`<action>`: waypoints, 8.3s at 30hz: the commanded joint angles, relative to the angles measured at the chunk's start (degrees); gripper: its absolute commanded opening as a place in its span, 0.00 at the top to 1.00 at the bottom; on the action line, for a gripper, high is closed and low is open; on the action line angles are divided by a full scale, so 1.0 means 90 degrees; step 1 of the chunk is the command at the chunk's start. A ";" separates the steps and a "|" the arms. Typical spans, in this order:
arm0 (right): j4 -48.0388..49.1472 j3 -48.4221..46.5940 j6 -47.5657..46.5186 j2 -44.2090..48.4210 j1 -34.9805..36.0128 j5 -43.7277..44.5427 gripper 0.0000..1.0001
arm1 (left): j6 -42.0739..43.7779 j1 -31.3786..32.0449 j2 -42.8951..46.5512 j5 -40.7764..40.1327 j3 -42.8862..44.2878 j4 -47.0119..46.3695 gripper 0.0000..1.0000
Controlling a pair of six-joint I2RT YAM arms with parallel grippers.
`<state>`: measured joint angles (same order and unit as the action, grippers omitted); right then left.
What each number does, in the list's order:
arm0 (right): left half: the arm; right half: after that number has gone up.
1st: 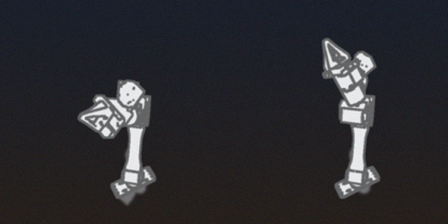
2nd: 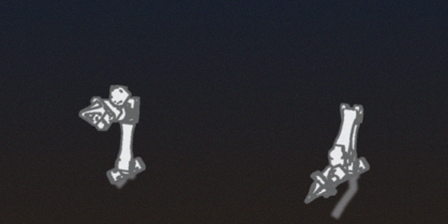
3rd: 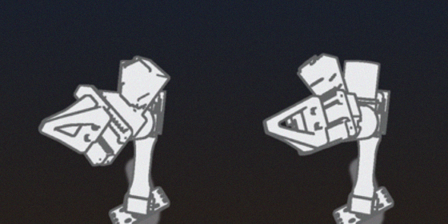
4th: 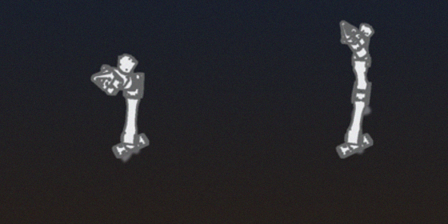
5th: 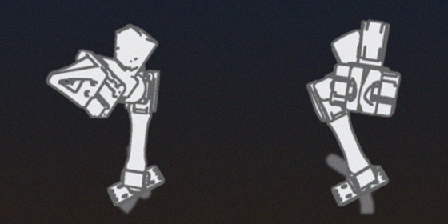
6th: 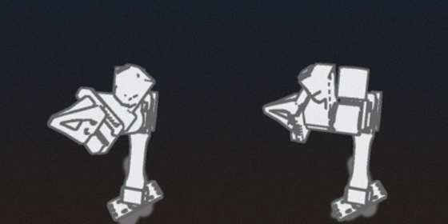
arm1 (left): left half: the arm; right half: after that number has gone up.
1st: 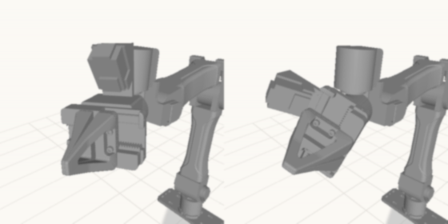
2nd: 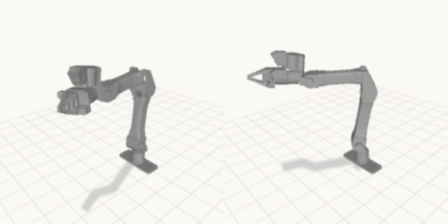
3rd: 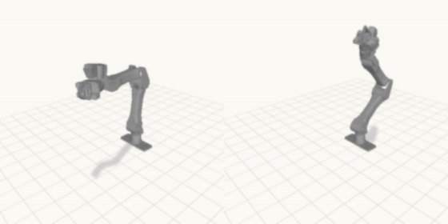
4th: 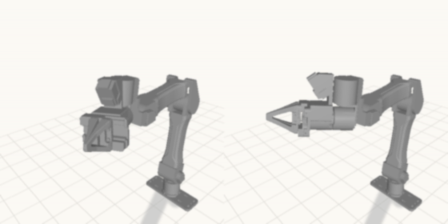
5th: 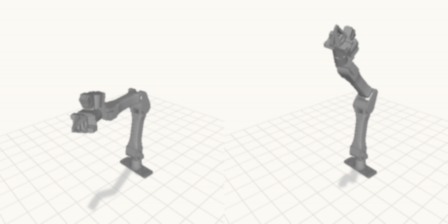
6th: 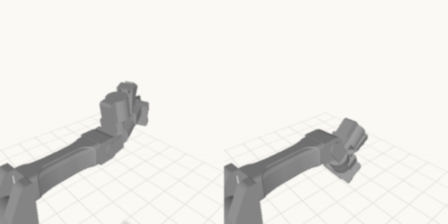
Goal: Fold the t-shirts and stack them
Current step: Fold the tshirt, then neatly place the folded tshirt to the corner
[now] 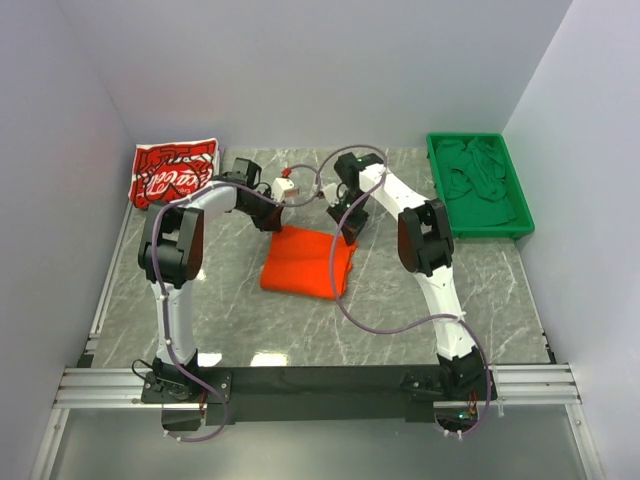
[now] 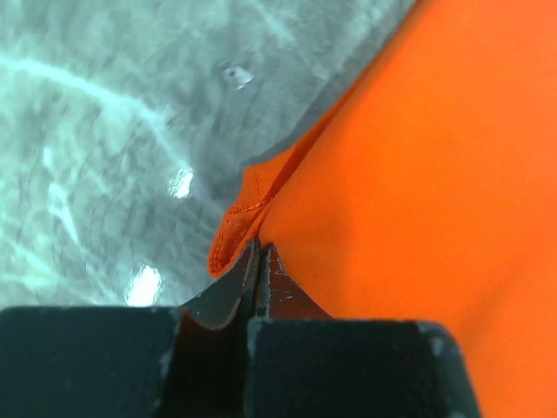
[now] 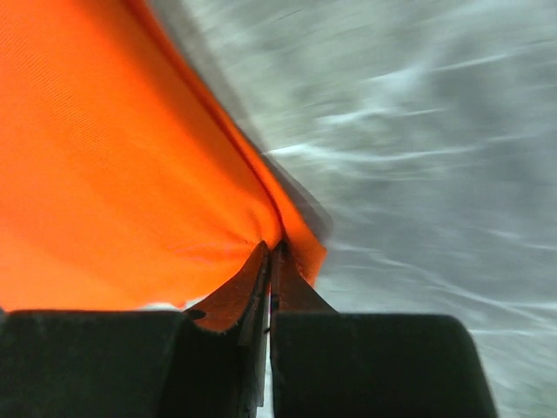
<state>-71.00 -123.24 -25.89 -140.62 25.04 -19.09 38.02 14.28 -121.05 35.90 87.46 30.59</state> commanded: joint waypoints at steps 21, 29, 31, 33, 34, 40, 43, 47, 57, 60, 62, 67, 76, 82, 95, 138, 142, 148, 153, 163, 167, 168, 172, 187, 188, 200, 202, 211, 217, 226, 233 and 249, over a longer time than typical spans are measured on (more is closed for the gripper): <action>0.2871 0.1566 0.2006 0.3329 -0.1053 -0.1080 0.11 | -0.4887 -0.1206 0.2668 0.1120 -0.0617 -0.2119 0.44; 0.6528 0.3865 0.3498 0.4882 -0.0995 -0.0995 0.09 | -0.5531 -0.0962 0.3678 -0.0611 -0.1779 -0.3693 0.01; 0.6445 0.3696 0.4009 0.4532 -0.1073 -0.1478 0.09 | -0.5505 -0.1001 0.3170 0.1056 -0.1071 -0.3081 0.07; 0.5842 0.3208 0.4251 0.3677 -0.1083 -0.3011 0.18 | -0.5967 -0.0943 0.2320 0.1828 -0.0657 -0.2452 0.21; 0.5558 0.2722 0.4457 0.3352 -0.1044 -0.3305 0.19 | -0.6359 -0.0865 0.1970 0.2199 -0.0684 -0.2606 0.35; 0.6815 0.3731 0.6010 0.2764 -0.1024 -0.4537 0.44 | -0.9300 -0.0689 0.1128 0.2739 -0.1573 -0.5436 0.72; 0.7224 0.4102 0.6304 0.2529 -0.1024 -0.4723 0.55 | -1.0238 -0.0504 0.0582 0.2720 -0.1749 -0.6415 0.78; 0.7498 0.4231 0.6509 0.2051 -0.1043 -0.4841 0.64 | -1.0728 -0.0337 -0.0035 0.2477 -0.1749 -0.6621 0.79; 0.7529 0.4251 0.6608 0.0986 -0.1288 -0.4481 0.72 | -0.9774 -0.0337 -0.0943 0.1949 -0.1477 -0.5402 0.81; 0.6973 0.3938 0.6042 0.0858 -0.1307 -0.4422 0.73 | -0.9343 -0.0415 -0.1130 0.1958 -0.1164 -0.4990 0.80; 0.6622 0.3743 0.5759 0.1081 -0.1317 -0.4538 0.73 | -0.9138 -0.0435 -0.0877 0.2202 -0.1173 -0.5107 0.79; 0.6658 0.4355 0.5883 0.2184 -0.1239 -0.5006 0.74 | -0.8756 -0.0289 0.0419 0.2807 -0.1806 -0.5020 0.79; 0.7557 0.6076 0.6110 0.2687 -0.1034 -0.5125 0.74 | -0.9253 0.0034 0.0864 0.2945 -0.3116 -0.5390 0.77; 0.7041 0.5598 0.5544 0.1525 -0.1112 -0.4920 0.76 | -0.9489 0.0005 -0.0219 0.2818 -0.2892 -0.5430 0.78; 0.6024 0.5616 0.4996 0.2956 -0.1054 -0.5105 0.79 | -0.8153 -0.0074 0.1134 0.3491 -0.2987 -0.4064 0.75; 0.5144 0.5637 0.1726 0.4961 0.1708 0.0692 0.36 | -0.6909 -0.2397 0.5461 0.1715 -0.4659 -0.1632 0.35; 0.5369 0.5159 0.1285 0.4365 0.2704 0.2048 0.40 | -0.7602 -0.2992 0.5755 0.1724 -0.5030 -0.1865 0.35; 0.6141 0.5178 0.0777 0.3789 0.3585 0.2863 0.48 | -0.7809 -0.3452 0.5990 0.1617 -0.5157 -0.1837 0.32; 0.6356 0.5266 0.0709 0.3457 0.3877 0.2912 0.50 | -0.7585 -0.3550 0.5834 0.1228 -0.5031 -0.1602 0.32; 0.6707 0.5246 0.0689 0.2675 0.3966 0.3410 0.59 | -0.7750 -0.3550 0.5658 0.1128 -0.5177 -0.1709 0.28; 0.6620 0.5227 0.0728 0.2801 0.3966 0.3245 0.81 | -0.8041 -0.3550 0.5463 0.1148 -0.5411 -0.2041 0.27; 0.6533 0.5207 0.0748 0.2879 0.3966 0.3157 0.87 | -0.8130 -0.3540 0.5404 0.1186 -0.5537 -0.2177 0.27; 0.6405 0.5110 0.0933 0.3358 0.3879 0.2698 1.00 | -0.8715 -0.3054 0.5102 0.1177 -0.5831 -0.3316 0.24; 0.6200 0.4719 0.1363 0.3925 0.3156 0.1653 1.00 | -1.0972 -0.0934 0.3296 0.0104 -0.5626 -0.5780 0.01; 0.6200 0.4690 0.1402 0.3877 0.3146 0.1624 1.00 | -1.1147 -0.0865 0.3217 0.0026 -0.5578 -0.5888 0.01; 0.6092 0.4084 0.1753 0.3457 0.3077 0.1447 1.00 | -1.2056 0.0014 0.1918 -0.0795 -0.4846 -0.6495 0.09; 0.6121 0.3928 0.1822 0.3301 0.3058 0.1545 1.00 | -1.2095 0.0092 0.1762 -0.1029 -0.4719 -0.6426 0.12; 0.6161 0.3654 0.2271 0.3026 0.2980 0.1770 1.00 | -1.2223 0.0181 0.1429 -0.1245 -0.4406 -0.6407 0.35; 0.5478 0.3372 0.2523 0.3046 0.2863 0.1624 0.82 | -1.0917 0.0171 0.1312 -0.1732 -0.3519 -0.4977 0.96; 0.4579 0.3586 0.3062 0.3699 0.1096 0.0335 0.24 | -0.7178 0.0025 0.0903 -0.3265 -0.0884 -0.2834 0.99; 0.4432 0.3937 0.2935 0.3866 0.0480 0.0530 0.22 | -0.5595 -0.0376 0.0297 -0.3813 0.0864 -0.2159 0.99; 0.4344 0.3928 0.2769 0.3730 0.0334 0.0539 0.23 | -0.4293 -0.1079 -0.0534 -0.3969 0.3670 -0.1211 0.98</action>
<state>-31.51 -87.35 0.14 -108.88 28.53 -14.06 -3.36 4.93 -127.15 0.86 116.07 19.57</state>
